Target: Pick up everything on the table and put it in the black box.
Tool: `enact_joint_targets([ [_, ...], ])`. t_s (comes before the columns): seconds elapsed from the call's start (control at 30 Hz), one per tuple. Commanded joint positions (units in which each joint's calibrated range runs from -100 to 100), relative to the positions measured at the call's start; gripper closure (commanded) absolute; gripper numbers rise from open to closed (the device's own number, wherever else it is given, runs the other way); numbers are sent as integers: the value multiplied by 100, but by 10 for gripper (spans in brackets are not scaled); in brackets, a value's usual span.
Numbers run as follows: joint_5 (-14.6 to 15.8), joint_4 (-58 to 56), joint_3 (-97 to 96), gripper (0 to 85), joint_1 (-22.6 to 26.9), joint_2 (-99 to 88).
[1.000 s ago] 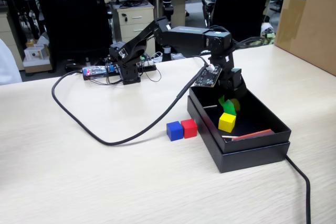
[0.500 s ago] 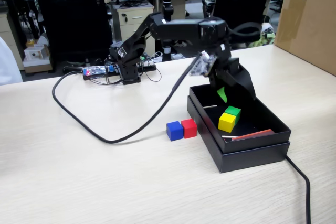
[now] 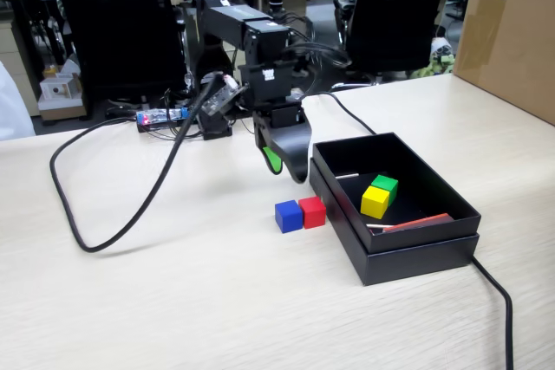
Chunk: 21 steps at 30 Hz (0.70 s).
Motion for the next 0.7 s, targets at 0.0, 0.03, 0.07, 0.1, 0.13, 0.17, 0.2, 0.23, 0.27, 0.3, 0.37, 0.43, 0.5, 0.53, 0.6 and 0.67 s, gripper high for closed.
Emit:
enact_joint_targets([
  [0.0, -24, -24, 218, 375, -44, 347],
  [0.03, -20, -24, 245, 375, -49, 485],
  [0.07, -20, -24, 272, 375, -49, 622],
  [0.1, -15, -24, 317, 375, -49, 772],
  [0.13, -15, -24, 363, 375, -44, 886],
  [0.17, -10, -24, 417, 375, -44, 1013],
  [0.2, -5, -24, 453, 375, -39, 1104],
  [0.23, -5, -24, 526, 375, -39, 1219],
  [0.27, 0, -24, 580, 375, -34, 1322],
  [0.3, 29, -24, 716, 376, -24, 1529],
  [0.37, 49, -24, 861, 376, -5, 1735],
  [0.43, 59, -24, 943, 378, 10, 1885],
  [0.5, 83, -24, 979, 378, 20, 2022],
  [0.53, 88, -24, 988, 379, 29, 2068],
  [0.6, 112, -24, 988, 380, 44, 2171],
  [0.67, 137, -24, 997, 384, 49, 2263],
])
